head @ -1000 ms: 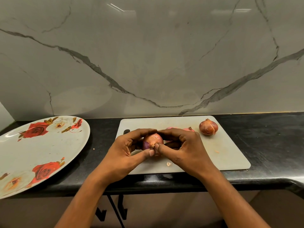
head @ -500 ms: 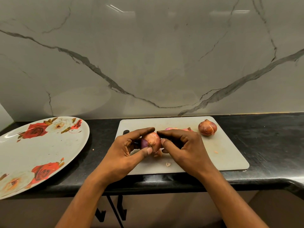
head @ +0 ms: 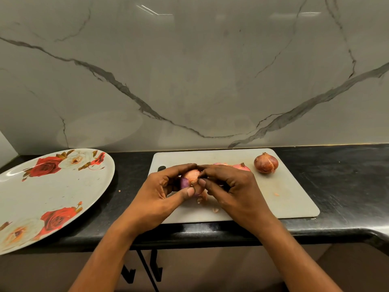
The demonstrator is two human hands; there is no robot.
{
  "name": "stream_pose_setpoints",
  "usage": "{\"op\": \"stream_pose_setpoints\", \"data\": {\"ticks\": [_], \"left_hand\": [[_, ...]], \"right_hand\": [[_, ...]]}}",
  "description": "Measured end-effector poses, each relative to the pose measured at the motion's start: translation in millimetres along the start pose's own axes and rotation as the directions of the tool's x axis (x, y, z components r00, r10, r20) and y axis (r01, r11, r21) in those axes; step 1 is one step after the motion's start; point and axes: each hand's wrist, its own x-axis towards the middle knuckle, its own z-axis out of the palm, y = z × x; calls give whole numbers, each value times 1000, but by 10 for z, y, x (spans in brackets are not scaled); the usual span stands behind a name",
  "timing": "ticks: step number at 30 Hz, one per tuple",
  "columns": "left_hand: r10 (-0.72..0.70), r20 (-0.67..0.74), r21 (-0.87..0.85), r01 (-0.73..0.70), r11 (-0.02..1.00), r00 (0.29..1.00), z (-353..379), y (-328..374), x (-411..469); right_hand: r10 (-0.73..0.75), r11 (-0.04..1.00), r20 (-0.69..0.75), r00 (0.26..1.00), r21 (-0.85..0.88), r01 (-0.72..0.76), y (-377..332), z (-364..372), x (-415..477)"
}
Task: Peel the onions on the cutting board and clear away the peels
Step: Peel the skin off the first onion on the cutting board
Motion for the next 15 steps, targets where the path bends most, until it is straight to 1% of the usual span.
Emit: {"op": "stream_pose_setpoints", "data": {"ticks": [2, 5, 7, 10, 12, 15], "left_hand": [[-8, -2, -10, 8, 1000, 1000, -6, -11, 6], [-20, -9, -21, 20, 1000, 1000, -12, -15, 15], [-20, -14, -19, 19, 1000, 1000, -15, -18, 15], [-13, -17, -14, 12, 1000, 1000, -10, -12, 13], [-5, -10, -18, 5, 1000, 1000, -4, -7, 11], [5, 5, 10, -5, 1000, 1000, 7, 3, 1]], "right_hand": [[37, 999, -11, 999, -21, -38, 27, 9, -6], [142, 986, -60, 988, 97, -136, 28, 18, -13], [185, 975, -85, 979, 142, -172, 25, 13, -12], [236, 958, -74, 969, 186, -219, 16, -7, -11], [252, 953, -48, 967, 188, -239, -19, -10, -5], [218, 963, -10, 976, 163, -214, -60, -2, 4]]}}
